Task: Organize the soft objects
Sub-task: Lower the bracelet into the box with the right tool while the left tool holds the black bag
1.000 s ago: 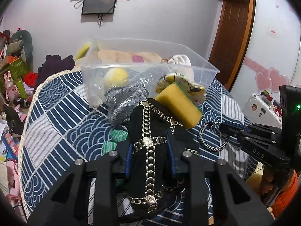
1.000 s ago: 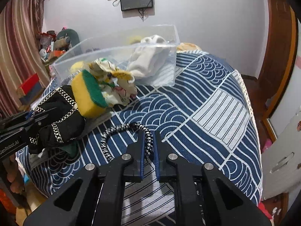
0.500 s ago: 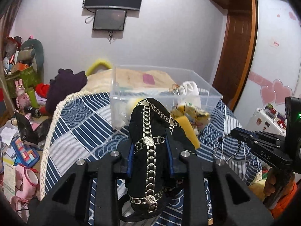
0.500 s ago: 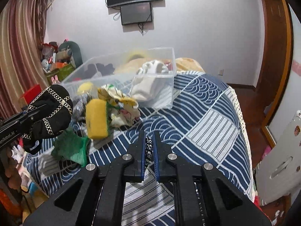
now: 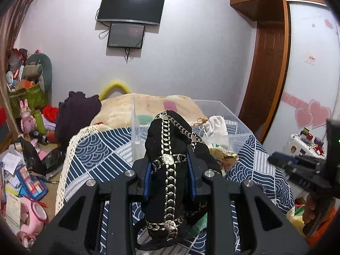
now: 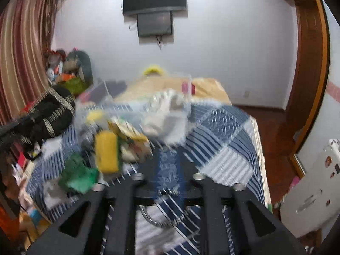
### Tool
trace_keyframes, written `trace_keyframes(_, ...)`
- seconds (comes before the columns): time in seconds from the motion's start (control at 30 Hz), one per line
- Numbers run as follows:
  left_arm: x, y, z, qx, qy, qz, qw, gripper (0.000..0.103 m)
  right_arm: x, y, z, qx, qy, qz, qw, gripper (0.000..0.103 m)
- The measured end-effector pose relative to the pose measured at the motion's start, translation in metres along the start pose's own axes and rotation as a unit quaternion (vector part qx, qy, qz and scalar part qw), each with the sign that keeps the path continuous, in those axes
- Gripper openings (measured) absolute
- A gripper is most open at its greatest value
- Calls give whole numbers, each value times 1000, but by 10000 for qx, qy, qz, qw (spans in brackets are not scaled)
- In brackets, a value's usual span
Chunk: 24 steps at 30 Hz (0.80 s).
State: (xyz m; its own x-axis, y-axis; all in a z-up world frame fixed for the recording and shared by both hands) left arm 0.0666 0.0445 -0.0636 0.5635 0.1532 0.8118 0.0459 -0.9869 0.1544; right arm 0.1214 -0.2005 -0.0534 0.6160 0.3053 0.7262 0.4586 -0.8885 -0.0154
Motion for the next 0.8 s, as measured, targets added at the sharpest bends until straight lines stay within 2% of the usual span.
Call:
trace_keyframes(0.03, -2, -1, 1, -25, -23, -15, 10000, 28, -5, 4, 6, -44, -142, 1, 9999, 37)
trace_keyframes(0.2, -7, -1, 5, -49, -123, -34, 9999, 28, -32, 21, 37, -184, -768, 117, 9968, 37)
trace_keyframes(0.33, -9, 0, 6, -66, -146, -38, 9999, 28, -47, 28, 57, -189, -1123, 137, 9934, 25)
trace_keyframes(0.37, -10, 1, 6, -62, -150, -38, 9999, 28, -48, 26, 57, -254, -1047, 71, 9942, 11)
trace_keyframes(0.4, -10, 1, 6, -64, -154, -37, 9999, 28, -48, 24, 57, -288, -1032, 10, 9942, 8)
trace_keyframes(0.6, -8, 3, 4, -42, -109, 3, 9999, 28, -49, 15, 51, -228, -916, -52, 9955, 6)
trace_keyframes(0.8, 5, 2, 0, -12, 54, -27, 10000, 28, -27, 12, 21, -125, -382, 45, 9992, 6)
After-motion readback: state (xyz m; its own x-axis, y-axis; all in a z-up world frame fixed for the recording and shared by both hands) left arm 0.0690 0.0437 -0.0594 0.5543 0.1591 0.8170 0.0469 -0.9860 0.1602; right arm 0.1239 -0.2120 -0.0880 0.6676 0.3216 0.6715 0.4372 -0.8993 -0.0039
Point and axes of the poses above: each gripper's, at about its wrist camera, not at the fingertips, and z roughly the way its jaws point, y to its right, x to its top, the point moved 2 cm from there along z, roughly the way its jaws point, and after that the axes turned 10 degrees about -y, right-handed, at the moved point
